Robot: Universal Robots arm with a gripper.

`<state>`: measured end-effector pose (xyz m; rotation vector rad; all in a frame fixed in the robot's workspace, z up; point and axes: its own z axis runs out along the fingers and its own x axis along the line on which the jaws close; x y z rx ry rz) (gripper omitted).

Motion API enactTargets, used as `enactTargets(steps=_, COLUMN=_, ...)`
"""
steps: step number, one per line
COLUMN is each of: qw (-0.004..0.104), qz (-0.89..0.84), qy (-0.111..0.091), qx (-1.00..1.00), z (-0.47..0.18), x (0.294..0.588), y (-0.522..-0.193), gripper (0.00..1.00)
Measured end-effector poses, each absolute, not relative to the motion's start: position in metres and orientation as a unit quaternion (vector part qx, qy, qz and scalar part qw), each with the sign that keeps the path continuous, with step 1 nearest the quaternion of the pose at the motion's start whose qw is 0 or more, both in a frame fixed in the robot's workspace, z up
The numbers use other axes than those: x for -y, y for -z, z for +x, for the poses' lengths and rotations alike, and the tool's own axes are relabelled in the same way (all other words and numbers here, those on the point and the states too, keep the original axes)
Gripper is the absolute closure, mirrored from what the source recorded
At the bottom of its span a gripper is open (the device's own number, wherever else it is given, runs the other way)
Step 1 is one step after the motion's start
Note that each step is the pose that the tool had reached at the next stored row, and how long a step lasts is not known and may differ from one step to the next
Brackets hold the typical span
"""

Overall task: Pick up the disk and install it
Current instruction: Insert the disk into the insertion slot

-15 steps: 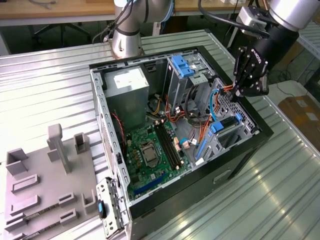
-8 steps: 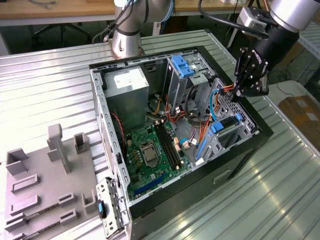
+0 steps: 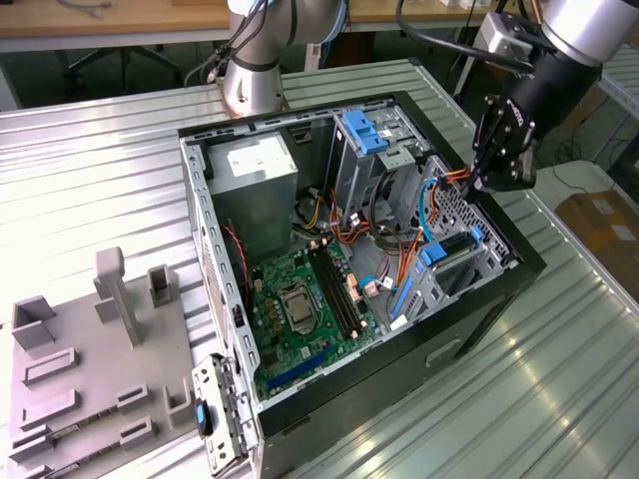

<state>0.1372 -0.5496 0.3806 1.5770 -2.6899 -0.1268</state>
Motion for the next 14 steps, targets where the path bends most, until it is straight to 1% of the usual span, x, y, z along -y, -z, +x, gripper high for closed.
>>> enactTargets(steps=5, qw=0.007, qz=0.484, qy=0.039, qx=0.874, z=0.138, x=0.543, y=-0.383, gripper=0.89)
enactTargets(steps=14, qw=0.005, qz=0.458, qy=0.038, qx=0.888, z=0.138, x=0.537, y=-0.385, gripper=0.89)
